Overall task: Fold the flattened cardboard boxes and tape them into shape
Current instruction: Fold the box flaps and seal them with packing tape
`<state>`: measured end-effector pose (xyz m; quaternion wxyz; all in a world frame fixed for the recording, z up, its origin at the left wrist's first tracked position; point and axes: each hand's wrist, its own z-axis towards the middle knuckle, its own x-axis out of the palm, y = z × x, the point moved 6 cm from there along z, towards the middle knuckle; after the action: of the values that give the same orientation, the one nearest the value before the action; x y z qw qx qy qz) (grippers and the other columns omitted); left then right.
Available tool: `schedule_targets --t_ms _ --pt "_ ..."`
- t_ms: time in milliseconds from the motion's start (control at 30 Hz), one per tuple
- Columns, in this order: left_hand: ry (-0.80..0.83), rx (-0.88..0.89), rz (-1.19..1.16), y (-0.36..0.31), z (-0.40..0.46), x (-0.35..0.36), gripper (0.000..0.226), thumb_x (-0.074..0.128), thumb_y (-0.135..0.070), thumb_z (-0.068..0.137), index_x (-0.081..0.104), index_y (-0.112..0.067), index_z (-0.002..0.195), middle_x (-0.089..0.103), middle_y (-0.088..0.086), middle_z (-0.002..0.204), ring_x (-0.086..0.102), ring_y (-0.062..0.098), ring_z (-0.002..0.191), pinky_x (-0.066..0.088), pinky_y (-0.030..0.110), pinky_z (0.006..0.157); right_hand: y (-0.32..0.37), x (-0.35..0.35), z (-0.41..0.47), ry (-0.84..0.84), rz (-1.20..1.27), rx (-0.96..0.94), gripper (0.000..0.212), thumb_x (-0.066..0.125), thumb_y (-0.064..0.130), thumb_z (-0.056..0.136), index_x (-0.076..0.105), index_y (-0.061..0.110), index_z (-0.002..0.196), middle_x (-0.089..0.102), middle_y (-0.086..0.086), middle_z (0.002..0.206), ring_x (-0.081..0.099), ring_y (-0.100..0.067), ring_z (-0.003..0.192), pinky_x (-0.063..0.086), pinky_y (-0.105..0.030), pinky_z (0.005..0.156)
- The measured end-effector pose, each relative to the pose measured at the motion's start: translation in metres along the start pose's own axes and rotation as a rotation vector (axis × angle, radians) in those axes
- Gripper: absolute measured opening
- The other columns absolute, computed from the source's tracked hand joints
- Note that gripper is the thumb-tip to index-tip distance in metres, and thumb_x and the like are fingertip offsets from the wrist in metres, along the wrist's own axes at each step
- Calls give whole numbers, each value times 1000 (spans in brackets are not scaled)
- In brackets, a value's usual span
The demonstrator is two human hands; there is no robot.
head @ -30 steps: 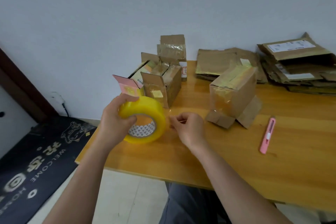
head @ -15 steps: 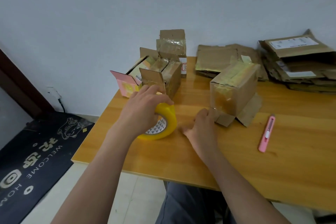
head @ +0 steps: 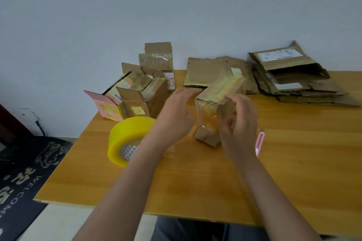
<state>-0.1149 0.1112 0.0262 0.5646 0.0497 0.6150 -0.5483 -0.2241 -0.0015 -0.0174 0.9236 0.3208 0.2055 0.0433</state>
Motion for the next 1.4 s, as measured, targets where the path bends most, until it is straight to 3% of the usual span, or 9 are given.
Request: schedule_targets --t_ms 100,200,333,500,600,767,967,1133,1400 --pt "4 -23 -70 7 26 34 69 52 9 86 44 -24 146 35 -2 154 30 15 143 26 20 105 -19 7 10 291 18 -14 62 48 -8 80 49 15 138 51 -1 139 43 -13 132 32 -19 109" --pt "23 -19 -148 23 36 64 65 62 8 82 53 -21 140 38 -5 152 36 12 139 30 14 104 -35 4 8 398 -30 -32 67 56 -11 80 47 21 139 52 5 134 46 -3 123 33 -5 100" --pt "-105 74 -176 24 36 75 54 65 11 80 65 -18 125 51 -9 135 48 3 122 37 2 95 -54 -7 7 400 -7 -70 61 66 -6 80 49 24 130 51 14 126 44 6 121 39 -17 104" --pt "-186 110 -297 27 32 72 41 71 12 76 71 -15 107 59 -16 115 58 5 115 49 10 87 -50 -5 -1 357 8 -121 41 69 25 82 51 23 118 50 -3 125 35 -3 129 29 -1 101" --pt "-218 105 -350 31 28 71 40 75 10 75 74 -14 106 63 -8 118 61 7 112 53 15 86 -49 -4 -4 297 71 -110 30 68 24 85 51 26 109 52 -5 123 32 -20 141 26 -7 110" --pt "-223 119 -351 31 30 70 40 77 8 74 74 -15 107 65 -1 122 60 -1 109 50 10 83 -50 -2 -7 275 59 -120 5 66 18 88 64 14 91 55 -10 125 33 -26 143 28 -11 111" --pt "-212 97 -357 32 29 71 41 77 7 74 73 -15 107 63 -4 123 58 -11 102 51 11 80 -51 -1 -10 263 69 -144 4 67 10 86 65 8 83 56 -11 127 34 -27 143 33 -20 113" --pt "-147 89 -372 30 29 71 43 73 10 77 72 -16 110 59 -5 126 56 -12 99 50 8 77 -49 1 -9 271 -93 -200 5 64 8 86 64 8 81 57 -12 123 39 -29 139 46 -40 104" --pt "-101 55 -421 24 24 72 26 62 -1 88 70 -12 110 55 -10 123 53 -15 100 50 9 79 -46 0 -14 451 -287 -240 6 68 13 83 65 9 87 46 -6 140 24 -23 148 47 -41 104"
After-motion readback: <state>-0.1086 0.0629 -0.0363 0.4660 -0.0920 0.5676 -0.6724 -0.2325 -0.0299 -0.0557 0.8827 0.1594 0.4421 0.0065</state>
